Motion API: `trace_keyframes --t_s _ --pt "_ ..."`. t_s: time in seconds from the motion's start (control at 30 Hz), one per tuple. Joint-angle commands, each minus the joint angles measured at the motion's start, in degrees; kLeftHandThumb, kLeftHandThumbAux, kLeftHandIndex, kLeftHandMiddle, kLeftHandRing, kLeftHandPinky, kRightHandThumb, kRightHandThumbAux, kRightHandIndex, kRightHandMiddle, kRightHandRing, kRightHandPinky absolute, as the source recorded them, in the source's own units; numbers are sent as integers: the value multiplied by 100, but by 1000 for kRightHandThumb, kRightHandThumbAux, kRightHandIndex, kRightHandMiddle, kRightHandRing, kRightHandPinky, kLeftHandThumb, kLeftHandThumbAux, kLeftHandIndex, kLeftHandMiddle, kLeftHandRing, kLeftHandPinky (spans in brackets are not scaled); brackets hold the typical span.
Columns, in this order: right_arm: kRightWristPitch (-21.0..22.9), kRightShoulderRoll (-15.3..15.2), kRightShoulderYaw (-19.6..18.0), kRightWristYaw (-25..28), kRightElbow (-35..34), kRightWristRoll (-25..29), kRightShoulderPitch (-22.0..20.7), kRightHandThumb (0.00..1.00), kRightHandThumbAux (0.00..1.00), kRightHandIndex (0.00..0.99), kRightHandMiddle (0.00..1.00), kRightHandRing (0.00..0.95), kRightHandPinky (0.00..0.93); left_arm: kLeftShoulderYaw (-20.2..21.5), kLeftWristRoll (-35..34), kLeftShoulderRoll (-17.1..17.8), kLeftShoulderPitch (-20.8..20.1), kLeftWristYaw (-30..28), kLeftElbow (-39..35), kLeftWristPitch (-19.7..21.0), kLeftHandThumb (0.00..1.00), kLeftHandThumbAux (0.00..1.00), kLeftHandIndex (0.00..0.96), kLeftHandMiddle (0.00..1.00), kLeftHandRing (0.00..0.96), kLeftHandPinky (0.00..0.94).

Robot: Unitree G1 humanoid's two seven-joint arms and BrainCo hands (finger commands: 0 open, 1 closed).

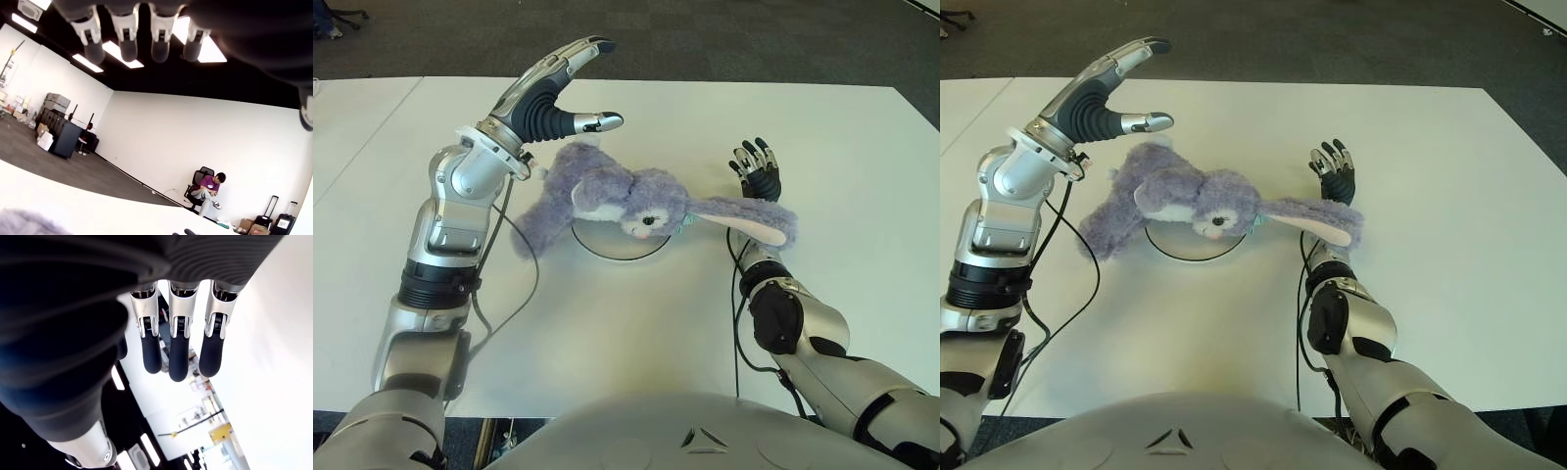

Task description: Put the doll into the plate.

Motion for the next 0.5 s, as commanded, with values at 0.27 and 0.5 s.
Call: trace_keyframes --t_s 0.27,0.5 --pt "404 563 -15 -214 722 38 1253 301 827 195 228 257 277 57 -141 -118 -77 160 120 -115 93 318 0 0 0 0" --pt "451 568 5 -214 732 60 1264 303 827 197 229 256 298 498 -375 206 -339 79 284 -74 64 328 0 0 0 0"
